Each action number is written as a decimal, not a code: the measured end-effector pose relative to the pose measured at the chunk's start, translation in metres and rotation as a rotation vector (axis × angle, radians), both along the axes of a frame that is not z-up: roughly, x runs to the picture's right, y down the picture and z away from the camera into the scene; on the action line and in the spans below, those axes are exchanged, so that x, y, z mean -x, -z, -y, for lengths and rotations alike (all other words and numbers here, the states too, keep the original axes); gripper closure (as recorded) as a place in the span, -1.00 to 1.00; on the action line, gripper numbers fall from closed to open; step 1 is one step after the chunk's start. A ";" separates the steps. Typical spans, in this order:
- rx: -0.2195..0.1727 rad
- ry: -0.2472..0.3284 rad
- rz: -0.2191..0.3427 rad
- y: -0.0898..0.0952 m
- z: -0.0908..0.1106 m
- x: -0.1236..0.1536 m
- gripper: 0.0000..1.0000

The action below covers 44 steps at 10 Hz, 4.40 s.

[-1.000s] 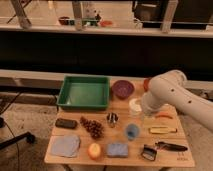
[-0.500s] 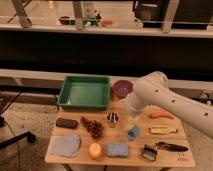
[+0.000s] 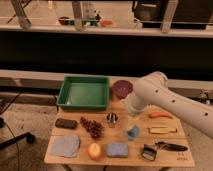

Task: Wipe red bowl with eraser

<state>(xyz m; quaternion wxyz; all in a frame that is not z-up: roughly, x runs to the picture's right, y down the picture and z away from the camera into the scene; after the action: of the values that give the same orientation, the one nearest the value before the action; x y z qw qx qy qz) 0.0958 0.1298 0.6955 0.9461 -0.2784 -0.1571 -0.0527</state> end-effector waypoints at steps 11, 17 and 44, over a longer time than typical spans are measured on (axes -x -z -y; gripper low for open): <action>0.003 0.035 0.274 -0.023 -0.038 0.199 -0.60; 0.010 0.031 0.274 -0.025 -0.041 0.200 -0.60; 0.016 0.061 0.364 -0.139 -0.052 0.326 -0.60</action>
<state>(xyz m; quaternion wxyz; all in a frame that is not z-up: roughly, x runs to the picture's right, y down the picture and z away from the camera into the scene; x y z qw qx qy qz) -0.2299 0.1818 0.8346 0.8977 -0.2765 -0.3178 -0.1294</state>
